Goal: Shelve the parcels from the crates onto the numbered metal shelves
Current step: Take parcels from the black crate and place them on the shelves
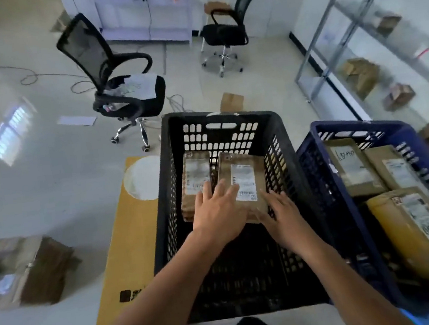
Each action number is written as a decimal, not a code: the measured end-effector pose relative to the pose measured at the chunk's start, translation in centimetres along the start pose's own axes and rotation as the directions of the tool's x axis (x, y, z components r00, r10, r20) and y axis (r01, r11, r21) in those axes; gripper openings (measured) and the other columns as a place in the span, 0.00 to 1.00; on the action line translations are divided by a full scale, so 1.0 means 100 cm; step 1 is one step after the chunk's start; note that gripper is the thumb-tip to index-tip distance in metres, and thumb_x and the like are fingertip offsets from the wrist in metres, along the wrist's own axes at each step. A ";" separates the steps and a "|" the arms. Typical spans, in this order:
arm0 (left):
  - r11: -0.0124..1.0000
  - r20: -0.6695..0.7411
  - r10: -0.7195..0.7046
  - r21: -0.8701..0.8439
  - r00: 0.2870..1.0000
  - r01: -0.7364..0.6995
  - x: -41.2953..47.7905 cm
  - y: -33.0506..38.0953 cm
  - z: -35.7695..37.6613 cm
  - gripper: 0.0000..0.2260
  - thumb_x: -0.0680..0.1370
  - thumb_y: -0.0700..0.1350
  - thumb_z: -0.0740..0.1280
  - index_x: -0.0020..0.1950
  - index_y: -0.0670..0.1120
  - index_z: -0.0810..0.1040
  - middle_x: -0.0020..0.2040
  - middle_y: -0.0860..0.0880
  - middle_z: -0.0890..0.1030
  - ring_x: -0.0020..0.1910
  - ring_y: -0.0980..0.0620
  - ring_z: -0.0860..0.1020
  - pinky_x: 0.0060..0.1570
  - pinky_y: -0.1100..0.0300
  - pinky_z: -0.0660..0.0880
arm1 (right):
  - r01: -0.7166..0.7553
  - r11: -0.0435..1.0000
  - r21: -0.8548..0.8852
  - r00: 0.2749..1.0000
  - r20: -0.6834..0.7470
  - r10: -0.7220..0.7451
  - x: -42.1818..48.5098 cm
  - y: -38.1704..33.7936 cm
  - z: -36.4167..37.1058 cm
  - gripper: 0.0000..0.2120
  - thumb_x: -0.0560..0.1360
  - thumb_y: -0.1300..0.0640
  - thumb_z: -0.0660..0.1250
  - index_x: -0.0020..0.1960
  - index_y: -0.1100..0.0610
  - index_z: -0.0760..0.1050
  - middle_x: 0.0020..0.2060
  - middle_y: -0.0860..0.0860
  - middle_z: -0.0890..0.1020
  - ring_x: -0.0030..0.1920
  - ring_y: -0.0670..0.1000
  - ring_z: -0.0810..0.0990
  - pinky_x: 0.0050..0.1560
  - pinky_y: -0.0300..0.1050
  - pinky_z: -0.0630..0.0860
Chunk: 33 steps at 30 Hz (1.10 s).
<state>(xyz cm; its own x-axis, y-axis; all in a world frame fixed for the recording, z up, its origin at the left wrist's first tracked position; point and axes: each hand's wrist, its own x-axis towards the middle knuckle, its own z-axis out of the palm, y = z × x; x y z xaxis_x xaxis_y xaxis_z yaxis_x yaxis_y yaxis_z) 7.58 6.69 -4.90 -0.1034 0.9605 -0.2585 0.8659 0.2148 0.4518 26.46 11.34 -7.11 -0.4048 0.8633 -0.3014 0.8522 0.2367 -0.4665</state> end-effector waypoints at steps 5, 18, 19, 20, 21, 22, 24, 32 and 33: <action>0.996 0.136 -0.045 -0.071 0.990 0.055 0.042 -0.015 0.020 0.32 0.83 0.61 0.57 0.84 0.57 0.48 0.85 0.50 0.45 0.83 0.40 0.39 0.80 0.37 0.43 | -0.073 0.991 0.111 0.997 0.006 0.073 0.019 0.008 0.017 0.32 0.85 0.36 0.55 0.85 0.46 0.53 0.84 0.48 0.55 0.84 0.51 0.45 0.82 0.51 0.47; 0.994 0.162 -0.063 0.094 0.985 0.048 0.093 -0.042 0.066 0.25 0.85 0.60 0.53 0.81 0.67 0.49 0.80 0.54 0.32 0.83 0.46 0.42 0.72 0.42 0.29 | -0.274 0.933 0.232 0.953 0.195 0.232 0.061 0.007 0.039 0.32 0.83 0.35 0.56 0.84 0.40 0.51 0.85 0.47 0.48 0.84 0.53 0.47 0.83 0.59 0.53; 0.996 0.162 -0.057 0.083 0.985 0.044 0.093 -0.043 0.066 0.25 0.85 0.59 0.54 0.81 0.67 0.50 0.81 0.53 0.33 0.83 0.46 0.44 0.72 0.42 0.29 | -0.303 0.921 0.246 0.944 0.208 0.255 0.062 0.004 0.042 0.33 0.83 0.33 0.56 0.84 0.39 0.49 0.85 0.47 0.46 0.84 0.55 0.46 0.82 0.60 0.53; 0.997 0.160 -0.053 0.069 0.986 0.042 0.094 -0.044 0.066 0.24 0.85 0.58 0.54 0.81 0.67 0.51 0.82 0.52 0.33 0.83 0.46 0.45 0.73 0.43 0.30 | -0.332 0.905 0.264 0.935 0.216 0.280 0.064 0.002 0.046 0.34 0.82 0.32 0.56 0.84 0.38 0.47 0.85 0.48 0.44 0.84 0.57 0.46 0.82 0.62 0.53; 0.998 0.159 -0.056 0.047 0.986 0.049 0.094 -0.044 0.066 0.24 0.86 0.58 0.55 0.81 0.67 0.53 0.82 0.51 0.33 0.83 0.45 0.46 0.74 0.44 0.30 | -0.358 0.889 0.286 0.928 0.218 0.304 0.066 0.001 0.048 0.35 0.82 0.32 0.56 0.83 0.37 0.46 0.85 0.50 0.42 0.84 0.59 0.46 0.82 0.62 0.53; 0.998 0.152 -0.068 0.006 0.986 0.068 0.094 -0.044 0.066 0.23 0.86 0.57 0.55 0.81 0.66 0.56 0.83 0.49 0.34 0.83 0.45 0.47 0.75 0.46 0.31 | -0.376 0.873 0.310 0.923 0.212 0.322 0.067 0.000 0.050 0.36 0.82 0.33 0.57 0.84 0.37 0.45 0.85 0.52 0.43 0.84 0.60 0.48 0.81 0.61 0.54; 0.988 0.121 -0.109 -0.100 0.987 0.121 0.093 -0.041 0.067 0.21 0.86 0.54 0.57 0.79 0.65 0.62 0.84 0.45 0.37 0.83 0.45 0.48 0.77 0.49 0.33 | -0.392 0.843 0.369 0.920 0.183 0.347 0.070 0.002 0.051 0.36 0.82 0.36 0.60 0.84 0.39 0.45 0.84 0.54 0.52 0.82 0.60 0.57 0.77 0.57 0.61; 0.765 0.073 -0.303 -0.576 0.950 0.289 0.101 -0.027 0.041 0.29 0.84 0.42 0.60 0.83 0.55 0.54 0.79 0.51 0.63 0.60 0.50 0.78 0.56 0.43 0.82 | -0.440 0.686 0.579 0.890 0.182 0.417 0.072 0.000 0.043 0.37 0.80 0.32 0.60 0.83 0.38 0.47 0.82 0.51 0.58 0.80 0.58 0.61 0.75 0.60 0.63; 0.714 0.074 -0.314 -0.639 0.947 0.287 0.100 -0.027 0.037 0.30 0.84 0.42 0.60 0.83 0.56 0.52 0.78 0.52 0.63 0.56 0.53 0.79 0.51 0.47 0.84 | -0.440 0.664 0.605 0.888 0.184 0.421 0.070 -0.003 0.041 0.39 0.79 0.31 0.60 0.83 0.37 0.46 0.82 0.51 0.56 0.81 0.58 0.60 0.76 0.60 0.61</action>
<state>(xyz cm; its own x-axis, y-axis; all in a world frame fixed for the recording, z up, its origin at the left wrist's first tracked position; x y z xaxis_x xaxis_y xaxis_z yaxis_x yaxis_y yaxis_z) 6.01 15.02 -11.89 -0.3333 0.8286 -0.4498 0.2759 0.5419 0.7939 21.99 15.49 -12.52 -0.0619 0.7847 -0.6167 0.5437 -0.4917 -0.6801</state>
